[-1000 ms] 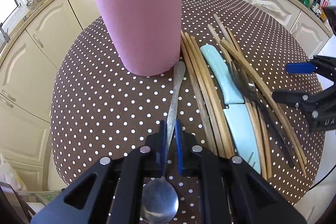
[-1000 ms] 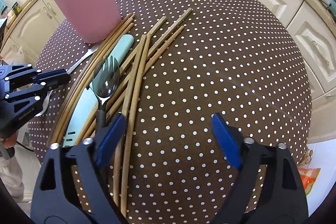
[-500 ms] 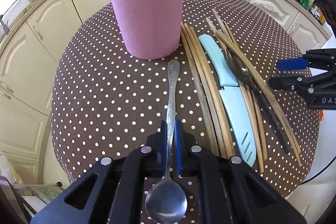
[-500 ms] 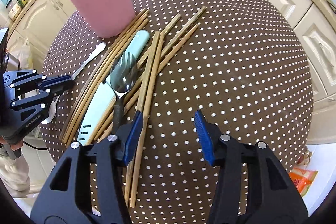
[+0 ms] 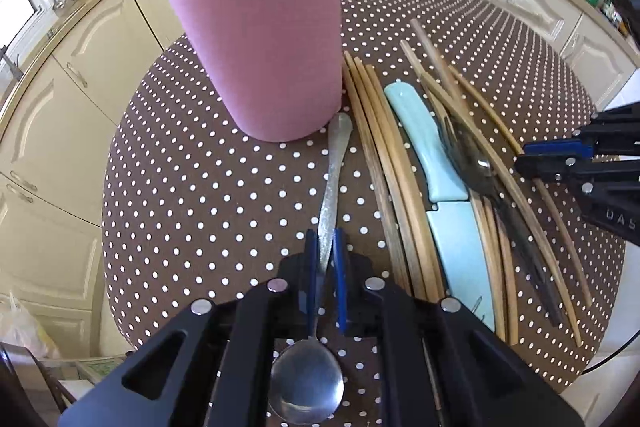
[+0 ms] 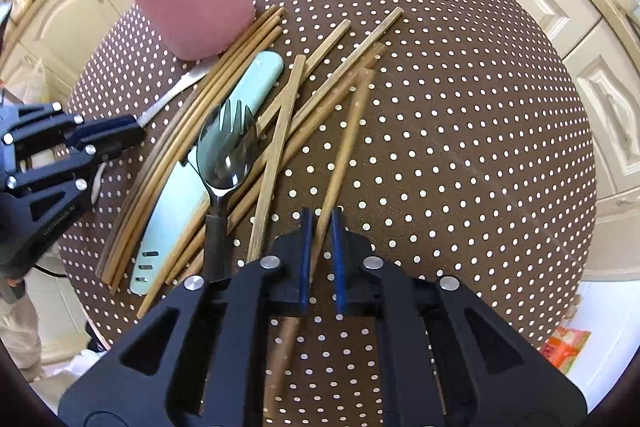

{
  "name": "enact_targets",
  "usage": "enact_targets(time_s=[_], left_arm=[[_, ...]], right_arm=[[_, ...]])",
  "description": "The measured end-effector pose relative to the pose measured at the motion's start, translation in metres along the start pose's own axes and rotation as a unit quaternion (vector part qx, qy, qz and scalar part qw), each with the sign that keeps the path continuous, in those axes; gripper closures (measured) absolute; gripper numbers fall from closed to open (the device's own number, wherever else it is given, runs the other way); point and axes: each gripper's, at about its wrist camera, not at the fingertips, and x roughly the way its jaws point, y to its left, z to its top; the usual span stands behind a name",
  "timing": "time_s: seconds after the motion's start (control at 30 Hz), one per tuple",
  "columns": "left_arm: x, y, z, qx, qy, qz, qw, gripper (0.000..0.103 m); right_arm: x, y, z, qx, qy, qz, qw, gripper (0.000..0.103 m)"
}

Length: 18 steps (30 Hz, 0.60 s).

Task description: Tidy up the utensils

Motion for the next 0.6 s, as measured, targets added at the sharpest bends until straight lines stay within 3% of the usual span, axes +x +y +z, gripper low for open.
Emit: enact_targets(time_s=[0.3, 0.43, 0.6], left_arm=[[-0.028, -0.001, -0.019, -0.028, -0.069, -0.057, 0.9956, 0.096], [-0.054, 0.001, -0.027, -0.032, -0.122, -0.090, 0.9879, 0.096], [-0.091, 0.003, -0.014, -0.033, -0.187, -0.113, 0.9753, 0.097]], right_arm=[[-0.037, -0.043, -0.034, 0.056, -0.095, 0.069, 0.991, 0.097], [-0.058, -0.053, -0.039, 0.072, -0.150, 0.104, 0.981, 0.097], [-0.102, -0.058, -0.041, 0.070, -0.218, 0.136, 0.964, 0.097]])
